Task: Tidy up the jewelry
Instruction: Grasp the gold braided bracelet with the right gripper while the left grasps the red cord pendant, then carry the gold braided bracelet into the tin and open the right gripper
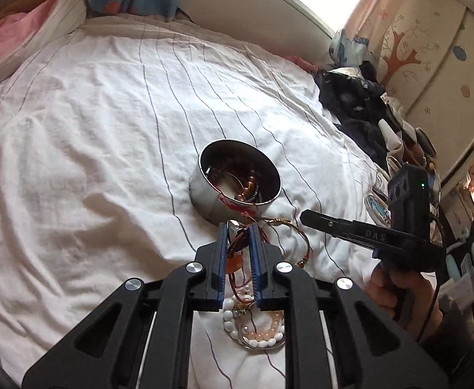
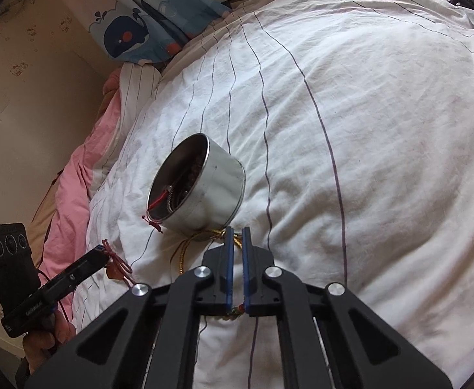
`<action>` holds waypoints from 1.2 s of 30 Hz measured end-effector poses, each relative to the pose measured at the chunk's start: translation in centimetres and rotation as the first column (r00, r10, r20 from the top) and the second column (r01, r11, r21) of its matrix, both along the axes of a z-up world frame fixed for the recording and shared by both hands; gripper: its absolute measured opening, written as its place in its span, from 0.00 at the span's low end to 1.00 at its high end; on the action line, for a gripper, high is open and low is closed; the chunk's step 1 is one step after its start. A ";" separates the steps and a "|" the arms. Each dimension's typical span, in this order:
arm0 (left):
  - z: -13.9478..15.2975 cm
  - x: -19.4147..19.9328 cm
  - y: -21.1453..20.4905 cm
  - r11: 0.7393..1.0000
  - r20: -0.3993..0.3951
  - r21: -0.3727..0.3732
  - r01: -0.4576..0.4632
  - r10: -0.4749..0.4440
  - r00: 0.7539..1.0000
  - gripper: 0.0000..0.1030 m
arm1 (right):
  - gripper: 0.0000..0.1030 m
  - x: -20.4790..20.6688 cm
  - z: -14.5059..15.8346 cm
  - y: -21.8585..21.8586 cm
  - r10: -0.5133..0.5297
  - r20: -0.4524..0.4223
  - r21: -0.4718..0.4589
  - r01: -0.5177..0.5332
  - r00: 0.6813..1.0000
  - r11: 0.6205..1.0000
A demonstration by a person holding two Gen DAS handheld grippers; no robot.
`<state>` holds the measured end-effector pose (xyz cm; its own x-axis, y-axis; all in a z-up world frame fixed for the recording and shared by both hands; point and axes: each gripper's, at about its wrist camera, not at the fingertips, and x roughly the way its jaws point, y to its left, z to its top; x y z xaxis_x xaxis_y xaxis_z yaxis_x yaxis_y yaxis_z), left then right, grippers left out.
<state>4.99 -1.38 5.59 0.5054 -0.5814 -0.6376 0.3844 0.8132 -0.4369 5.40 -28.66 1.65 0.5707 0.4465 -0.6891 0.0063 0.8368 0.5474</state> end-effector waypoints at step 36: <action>-0.1 0.7 0.7 0.950 0.008 0.284 -0.128 0.131 0.991 0.46 | 0.03 -1.7 2.8 2.4 0.104 0.104 -0.117 -0.092 0.989 0.989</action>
<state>5.70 -0.66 5.47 0.5565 -0.3064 -0.7723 0.2645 0.9465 -0.1849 3.67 -26.29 4.46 0.6027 0.4280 -0.6735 -0.1334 0.8862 0.4437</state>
